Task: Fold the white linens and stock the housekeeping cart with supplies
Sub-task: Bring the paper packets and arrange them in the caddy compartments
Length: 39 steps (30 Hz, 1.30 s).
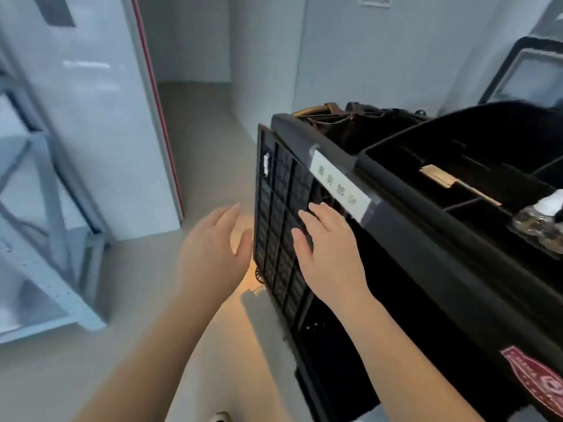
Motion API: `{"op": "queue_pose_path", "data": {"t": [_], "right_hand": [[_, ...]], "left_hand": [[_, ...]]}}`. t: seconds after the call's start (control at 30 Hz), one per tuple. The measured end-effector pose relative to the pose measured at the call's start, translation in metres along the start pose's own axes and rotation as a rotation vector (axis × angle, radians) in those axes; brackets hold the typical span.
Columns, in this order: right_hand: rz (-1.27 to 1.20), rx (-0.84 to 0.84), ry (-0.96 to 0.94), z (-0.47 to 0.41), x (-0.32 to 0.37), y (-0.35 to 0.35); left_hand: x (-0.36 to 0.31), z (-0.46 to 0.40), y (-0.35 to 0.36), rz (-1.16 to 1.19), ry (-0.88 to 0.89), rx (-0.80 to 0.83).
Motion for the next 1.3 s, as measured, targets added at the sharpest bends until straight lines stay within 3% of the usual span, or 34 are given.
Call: {"op": "queue_pose_path", "data": {"t": [0.3,0.63,0.97,1.3], "right_hand": [[-0.125,0.281,-0.271,0.025,0.118,0.141],[-0.178,0.508,-0.514,0.070,0.298,0.279],[-0.240,0.579,-0.682,0.090,0.519,0.363],[-0.241,0.615,-0.761,0.070,0.675,0.440]], "left_hand": [[0.172,0.117,-0.090,-0.193,-0.483,-0.120],[0.323,0.223,-0.176,-0.263,-0.836,-0.187],[0.464,0.268,-0.300,-0.313,-0.995,-0.259],[0.587,0.258,-0.392,-0.331,-1.032,-0.322]]}}
Point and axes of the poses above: each hand's wrist, its own z-axis away from the middle knuckle, its own y-axis out of the palm, x = y × z, the point moved 8 cm from there along -z, towards the middle knuckle, and after that the axes turned 2 degrees about z, right-handed, at the moved point
